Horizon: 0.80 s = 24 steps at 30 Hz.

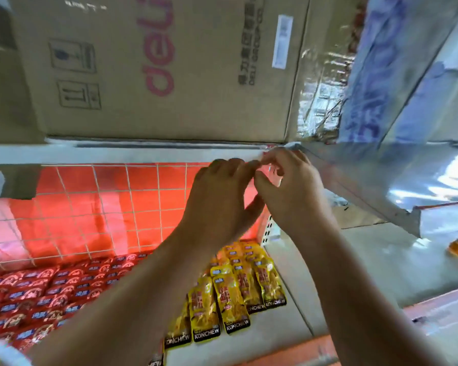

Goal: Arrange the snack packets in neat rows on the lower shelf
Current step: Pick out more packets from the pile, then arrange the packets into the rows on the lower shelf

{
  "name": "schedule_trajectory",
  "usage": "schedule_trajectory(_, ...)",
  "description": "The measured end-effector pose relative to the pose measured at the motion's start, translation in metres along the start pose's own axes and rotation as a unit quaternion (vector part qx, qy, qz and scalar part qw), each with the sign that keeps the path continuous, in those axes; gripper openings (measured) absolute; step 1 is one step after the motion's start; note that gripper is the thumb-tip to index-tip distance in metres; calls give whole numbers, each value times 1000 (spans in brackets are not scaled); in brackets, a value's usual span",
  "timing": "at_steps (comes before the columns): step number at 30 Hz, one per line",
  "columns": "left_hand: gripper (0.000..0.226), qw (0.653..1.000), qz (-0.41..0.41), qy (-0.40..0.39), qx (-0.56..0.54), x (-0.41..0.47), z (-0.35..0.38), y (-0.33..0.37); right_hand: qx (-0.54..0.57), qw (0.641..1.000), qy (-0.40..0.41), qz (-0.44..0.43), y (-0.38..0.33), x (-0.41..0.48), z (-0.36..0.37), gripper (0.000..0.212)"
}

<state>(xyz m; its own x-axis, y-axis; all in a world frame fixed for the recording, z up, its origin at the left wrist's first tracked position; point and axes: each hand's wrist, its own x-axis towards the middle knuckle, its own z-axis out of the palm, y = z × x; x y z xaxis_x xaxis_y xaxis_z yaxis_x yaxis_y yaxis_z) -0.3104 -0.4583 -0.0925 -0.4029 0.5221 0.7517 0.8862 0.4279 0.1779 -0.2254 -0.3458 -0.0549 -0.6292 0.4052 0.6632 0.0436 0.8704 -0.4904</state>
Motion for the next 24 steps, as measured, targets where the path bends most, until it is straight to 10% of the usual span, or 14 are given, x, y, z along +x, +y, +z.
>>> schedule_trajectory(8, 53, 991, 78, -23, -109, 88, -13, 69, -40, 997, 50, 34, 9, 31, -103, 19)
schedule_trajectory(16, 49, 954, 62, -229, -183, 119, 18, 130, -98, 976, -98, 169, 122, 29, -168, 21)
schedule_trajectory(24, 37, 909, 77, -408, 21, 156, 45, 203, -140, 963, -145, 181, 221, 45, -220, 10)
